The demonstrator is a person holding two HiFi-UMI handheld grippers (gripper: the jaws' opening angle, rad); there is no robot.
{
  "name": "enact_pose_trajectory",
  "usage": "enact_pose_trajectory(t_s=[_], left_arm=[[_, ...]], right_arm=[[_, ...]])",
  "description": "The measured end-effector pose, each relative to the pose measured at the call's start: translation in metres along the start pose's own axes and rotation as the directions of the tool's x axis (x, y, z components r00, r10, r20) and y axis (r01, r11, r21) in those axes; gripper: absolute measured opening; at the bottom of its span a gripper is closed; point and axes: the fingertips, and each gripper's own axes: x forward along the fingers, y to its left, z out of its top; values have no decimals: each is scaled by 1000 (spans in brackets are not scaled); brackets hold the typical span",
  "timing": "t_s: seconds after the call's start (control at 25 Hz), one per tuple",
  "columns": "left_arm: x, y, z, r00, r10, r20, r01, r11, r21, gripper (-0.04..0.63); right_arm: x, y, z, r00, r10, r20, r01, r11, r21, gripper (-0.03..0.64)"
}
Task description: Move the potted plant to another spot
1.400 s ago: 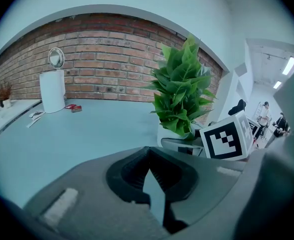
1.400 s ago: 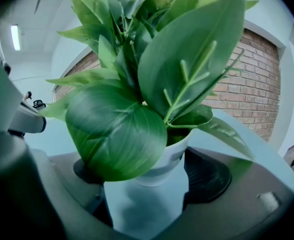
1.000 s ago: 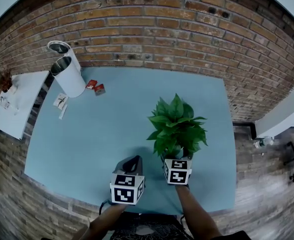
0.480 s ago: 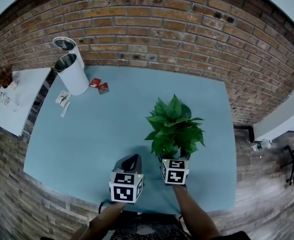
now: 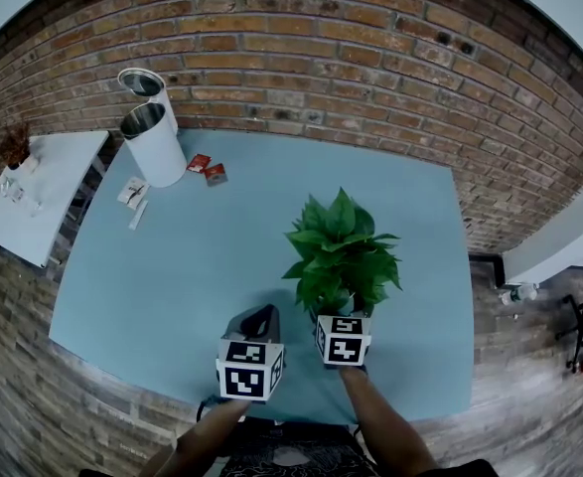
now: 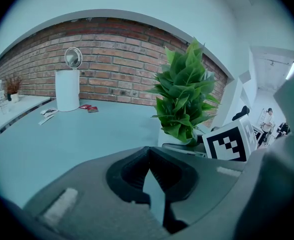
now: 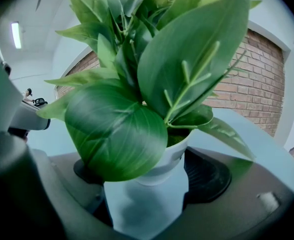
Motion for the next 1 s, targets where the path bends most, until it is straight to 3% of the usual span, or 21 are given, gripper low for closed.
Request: enact_pose_trajectory(t_s=[1.0], left_arm=[[-32,57,-8,999,46,25,-45,998,-39,-2]], right_arm=[[12,81,6,997,82,-5,-82,995,-57,442]])
